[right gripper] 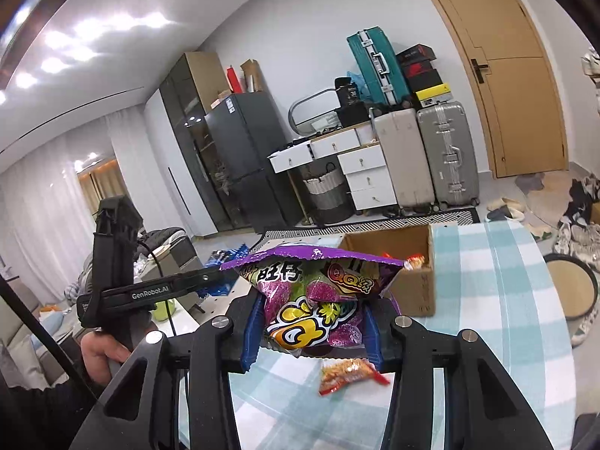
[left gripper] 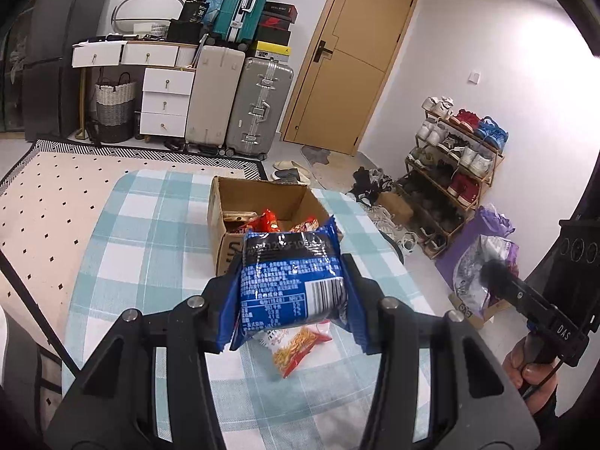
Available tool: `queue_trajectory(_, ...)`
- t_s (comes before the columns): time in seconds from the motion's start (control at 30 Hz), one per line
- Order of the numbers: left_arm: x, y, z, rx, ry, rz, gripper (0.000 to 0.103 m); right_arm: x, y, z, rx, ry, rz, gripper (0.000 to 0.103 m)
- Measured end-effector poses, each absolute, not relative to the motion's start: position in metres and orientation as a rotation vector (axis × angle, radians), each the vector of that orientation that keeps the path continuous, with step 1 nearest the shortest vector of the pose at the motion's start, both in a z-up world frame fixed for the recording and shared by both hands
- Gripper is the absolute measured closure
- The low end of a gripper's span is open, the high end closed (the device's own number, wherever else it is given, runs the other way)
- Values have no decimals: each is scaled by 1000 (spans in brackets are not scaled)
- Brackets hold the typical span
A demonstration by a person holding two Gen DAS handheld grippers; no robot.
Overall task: Organize snacks
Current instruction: 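Carry the blue biscuit pack and purple candy bag over the SF box with both grippers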
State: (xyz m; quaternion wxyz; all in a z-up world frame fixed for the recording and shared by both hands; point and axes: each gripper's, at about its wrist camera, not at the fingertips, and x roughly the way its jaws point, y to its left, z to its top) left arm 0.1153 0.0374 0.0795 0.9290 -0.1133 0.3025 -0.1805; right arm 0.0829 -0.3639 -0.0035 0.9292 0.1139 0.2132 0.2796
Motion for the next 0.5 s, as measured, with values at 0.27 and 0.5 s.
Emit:
queue_trajectory(0.27, 154, 28, 114, -173, 605, -359, 57, 120, -350, 30, 173, 438, 577, 59)
queue_trajectory(0.5, 201, 12, 146, -102, 595, -335, 57, 180, -346, 55, 158, 456, 567, 59)
